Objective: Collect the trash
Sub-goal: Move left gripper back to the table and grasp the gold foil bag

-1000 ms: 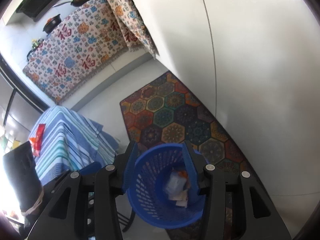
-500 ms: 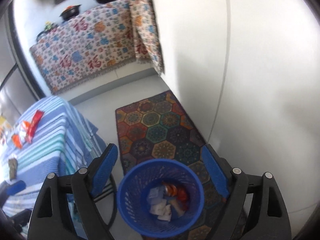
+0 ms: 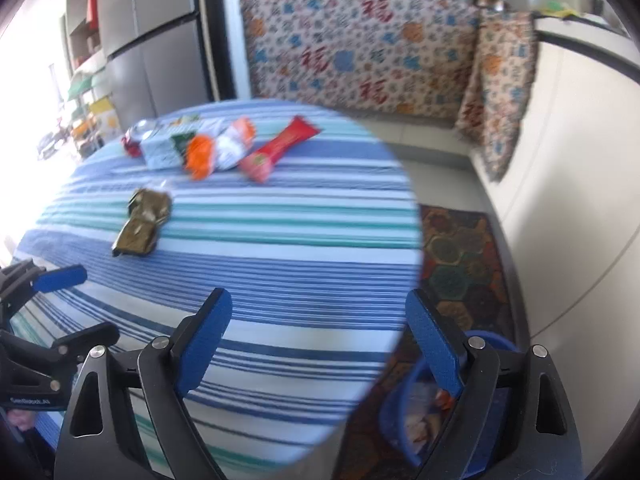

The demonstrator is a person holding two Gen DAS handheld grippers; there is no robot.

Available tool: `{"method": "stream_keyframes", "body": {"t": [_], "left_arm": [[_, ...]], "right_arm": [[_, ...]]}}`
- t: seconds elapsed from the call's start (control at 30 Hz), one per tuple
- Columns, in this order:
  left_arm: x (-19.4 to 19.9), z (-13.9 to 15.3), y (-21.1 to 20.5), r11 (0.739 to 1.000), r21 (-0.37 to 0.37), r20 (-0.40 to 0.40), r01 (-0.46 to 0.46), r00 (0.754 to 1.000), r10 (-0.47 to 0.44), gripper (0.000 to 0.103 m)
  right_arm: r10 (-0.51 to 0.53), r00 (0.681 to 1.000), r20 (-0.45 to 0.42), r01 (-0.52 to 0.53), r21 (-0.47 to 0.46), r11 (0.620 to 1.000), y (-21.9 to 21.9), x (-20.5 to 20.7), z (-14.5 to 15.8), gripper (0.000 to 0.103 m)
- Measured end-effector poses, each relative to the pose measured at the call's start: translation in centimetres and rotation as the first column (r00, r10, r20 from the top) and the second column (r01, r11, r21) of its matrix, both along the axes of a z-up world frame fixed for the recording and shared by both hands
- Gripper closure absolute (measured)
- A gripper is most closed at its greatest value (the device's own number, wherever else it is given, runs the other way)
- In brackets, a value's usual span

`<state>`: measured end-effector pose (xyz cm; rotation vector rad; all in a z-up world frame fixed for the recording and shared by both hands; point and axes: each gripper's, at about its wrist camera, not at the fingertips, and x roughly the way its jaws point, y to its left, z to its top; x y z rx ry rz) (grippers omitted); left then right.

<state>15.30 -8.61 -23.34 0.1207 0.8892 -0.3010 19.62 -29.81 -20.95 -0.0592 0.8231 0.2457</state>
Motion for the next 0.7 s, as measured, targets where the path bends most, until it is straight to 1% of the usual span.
{"method": "stream_keyframes", "body": {"t": [0.03, 0.1, 0.17, 0.27, 0.3, 0.33, 0.43, 0.53, 0.57, 0.7], "left_arm": [[0.3, -0.3, 0.5, 1.000, -0.001, -0.011, -0.010, 1.000, 0.010, 0.024], [0.6, -0.9, 1.3, 1.000, 0.000, -0.034, -0.031, 0.999, 0.031, 0.024], [0.6, -0.9, 1.5, 0.999, -0.002, -0.033, -0.032, 0.999, 0.032, 0.023], [0.7, -1.1, 1.1, 0.999, 0.019, -0.030, -0.028, 0.999, 0.029, 0.023], [0.9, -1.1, 1.1, 0.999, 0.011, -0.034, -0.030, 0.999, 0.030, 0.023], [1.3, -0.9, 1.3, 0.999, -0.009, -0.039, -0.036, 0.999, 0.035, 0.023], [2.6, 0.5, 2.0, 0.992, -0.111, -0.032, -0.053, 0.998, 0.050, 0.023], [5.0, 1.6, 2.0, 0.986, -0.148, -0.030, -0.070, 0.997, 0.067, 0.023], [5.8, 1.6, 1.8, 0.986, -0.146, -0.030, -0.075, 0.997, 0.072, 0.023], [9.2, 0.2, 0.4, 0.993, -0.063, -0.073, -0.104, 0.992, 0.100, 0.023]], "right_arm": [[0.010, 1.000, -0.019, -0.011, -0.021, 1.000, 1.1, 0.5, -0.7, 0.018], [0.020, 0.999, -0.044, -0.023, -0.054, 0.998, 2.5, 1.3, -1.6, 0.019], [0.025, 0.998, -0.055, -0.026, -0.018, 0.999, 2.6, 2.0, -2.0, 0.018], [0.040, 0.998, -0.053, -0.041, -0.021, 0.999, 2.7, 2.4, -2.2, 0.013], [0.034, 0.998, -0.048, -0.035, -0.021, 0.999, 2.8, 2.5, -2.3, 0.009], [0.028, 0.999, -0.044, -0.029, -0.018, 0.999, 2.9, 2.7, -2.4, 0.005], [0.025, 0.999, -0.036, -0.026, -0.017, 1.000, 3.2, 2.8, -2.5, 0.004], [0.028, 0.999, -0.033, -0.028, -0.015, 0.999, 3.2, 2.9, -2.4, 0.003], [0.029, 0.999, -0.032, -0.029, -0.014, 0.999, 3.1, 3.1, -2.5, 0.003], [0.028, 0.999, -0.031, -0.029, -0.014, 0.999, 3.2, 3.2, -2.5, 0.003]]}}
